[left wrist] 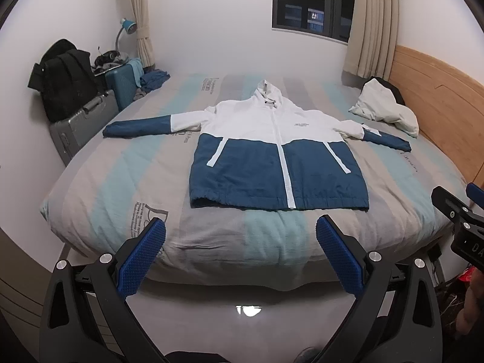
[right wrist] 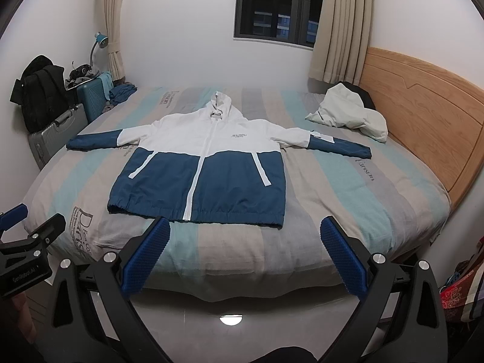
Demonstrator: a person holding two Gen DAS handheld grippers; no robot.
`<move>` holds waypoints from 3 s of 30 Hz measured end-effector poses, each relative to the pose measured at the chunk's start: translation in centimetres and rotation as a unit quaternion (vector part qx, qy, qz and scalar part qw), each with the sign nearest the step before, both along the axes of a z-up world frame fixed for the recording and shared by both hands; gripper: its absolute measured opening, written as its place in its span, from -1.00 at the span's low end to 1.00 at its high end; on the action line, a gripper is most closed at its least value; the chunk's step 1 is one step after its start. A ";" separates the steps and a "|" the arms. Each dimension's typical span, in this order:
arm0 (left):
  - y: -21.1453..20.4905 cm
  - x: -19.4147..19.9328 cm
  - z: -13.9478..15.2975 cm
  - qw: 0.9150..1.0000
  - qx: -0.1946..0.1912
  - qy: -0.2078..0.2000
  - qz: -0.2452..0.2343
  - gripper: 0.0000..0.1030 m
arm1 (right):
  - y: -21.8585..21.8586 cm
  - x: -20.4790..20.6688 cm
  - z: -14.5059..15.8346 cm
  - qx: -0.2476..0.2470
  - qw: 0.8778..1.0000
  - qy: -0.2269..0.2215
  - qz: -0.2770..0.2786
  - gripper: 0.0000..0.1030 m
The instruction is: Fold large clothes
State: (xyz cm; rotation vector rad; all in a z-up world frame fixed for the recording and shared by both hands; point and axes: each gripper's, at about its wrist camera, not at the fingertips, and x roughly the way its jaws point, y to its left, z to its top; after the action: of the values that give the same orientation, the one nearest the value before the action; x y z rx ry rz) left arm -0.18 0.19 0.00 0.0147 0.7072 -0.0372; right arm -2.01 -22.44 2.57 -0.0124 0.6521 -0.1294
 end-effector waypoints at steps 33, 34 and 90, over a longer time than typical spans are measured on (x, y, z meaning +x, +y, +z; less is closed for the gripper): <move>-0.6 0.1 0.3 1.000 0.003 0.000 -0.004 0.89 | 0.3 -0.4 -0.1 0.001 1.000 0.004 0.001 0.86; -0.6 0.1 0.4 1.000 0.003 -0.001 -0.006 0.89 | 0.2 -0.4 -0.1 0.002 1.000 0.003 0.001 0.86; 2.0 63.9 -4.9 0.993 -0.027 0.108 0.024 0.88 | -7.3 59.0 -4.3 0.002 0.993 0.113 -0.020 0.86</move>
State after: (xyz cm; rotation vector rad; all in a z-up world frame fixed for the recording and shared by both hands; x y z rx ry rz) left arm 63.75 2.20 -4.90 -0.0592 0.9234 -0.0111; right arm 56.99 -29.77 -1.75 -0.0109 0.8792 -0.1667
